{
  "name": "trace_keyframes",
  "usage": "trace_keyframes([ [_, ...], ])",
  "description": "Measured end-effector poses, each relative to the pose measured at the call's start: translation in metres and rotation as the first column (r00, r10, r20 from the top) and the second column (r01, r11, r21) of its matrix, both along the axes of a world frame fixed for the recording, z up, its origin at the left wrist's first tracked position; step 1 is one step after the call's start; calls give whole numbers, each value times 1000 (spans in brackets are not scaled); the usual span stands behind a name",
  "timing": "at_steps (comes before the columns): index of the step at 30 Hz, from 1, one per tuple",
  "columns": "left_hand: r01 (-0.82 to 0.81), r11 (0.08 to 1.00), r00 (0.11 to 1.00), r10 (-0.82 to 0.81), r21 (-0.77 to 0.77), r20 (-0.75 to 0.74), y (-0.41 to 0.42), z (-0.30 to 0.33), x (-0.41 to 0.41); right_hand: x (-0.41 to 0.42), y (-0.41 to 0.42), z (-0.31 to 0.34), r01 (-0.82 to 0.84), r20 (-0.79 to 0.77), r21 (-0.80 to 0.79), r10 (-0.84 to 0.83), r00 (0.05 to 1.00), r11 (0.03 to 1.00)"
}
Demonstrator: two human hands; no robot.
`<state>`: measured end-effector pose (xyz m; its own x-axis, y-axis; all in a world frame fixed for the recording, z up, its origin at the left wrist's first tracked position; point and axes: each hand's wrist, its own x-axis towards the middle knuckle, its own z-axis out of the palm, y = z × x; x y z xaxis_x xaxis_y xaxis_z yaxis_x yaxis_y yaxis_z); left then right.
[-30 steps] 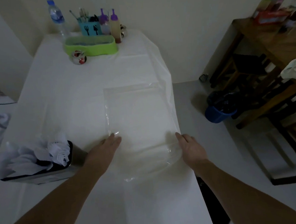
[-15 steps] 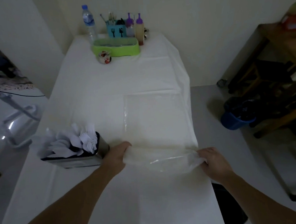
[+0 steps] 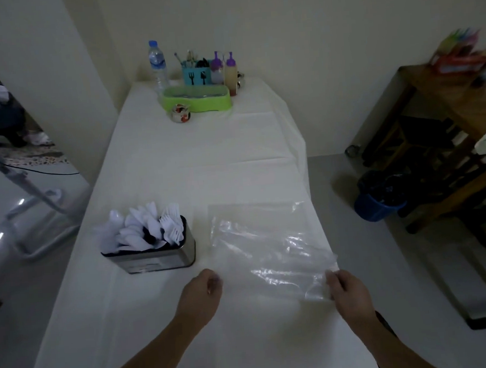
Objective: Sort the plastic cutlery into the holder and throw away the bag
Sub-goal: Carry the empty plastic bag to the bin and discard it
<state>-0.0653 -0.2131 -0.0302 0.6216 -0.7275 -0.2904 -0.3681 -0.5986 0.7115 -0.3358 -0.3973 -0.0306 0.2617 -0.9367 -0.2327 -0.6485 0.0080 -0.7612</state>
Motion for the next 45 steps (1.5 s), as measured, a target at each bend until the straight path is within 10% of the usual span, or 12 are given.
trace_keyframes([
  [10,-169,982,968,148,-88,-205,19,10,-3,2,35,21,17,284,61,-33,958,998],
  [30,-330,908,906,228,-259,-357,0,8,3,14,32,17,201,201,46,-206,958,979],
  [39,-178,957,984,173,229,41,-30,-15,-6,-5,20,-22,96,-435,153,-20,900,984],
  [45,-206,886,972,136,416,191,-32,-24,-10,1,23,-19,111,-472,154,-26,881,982],
])
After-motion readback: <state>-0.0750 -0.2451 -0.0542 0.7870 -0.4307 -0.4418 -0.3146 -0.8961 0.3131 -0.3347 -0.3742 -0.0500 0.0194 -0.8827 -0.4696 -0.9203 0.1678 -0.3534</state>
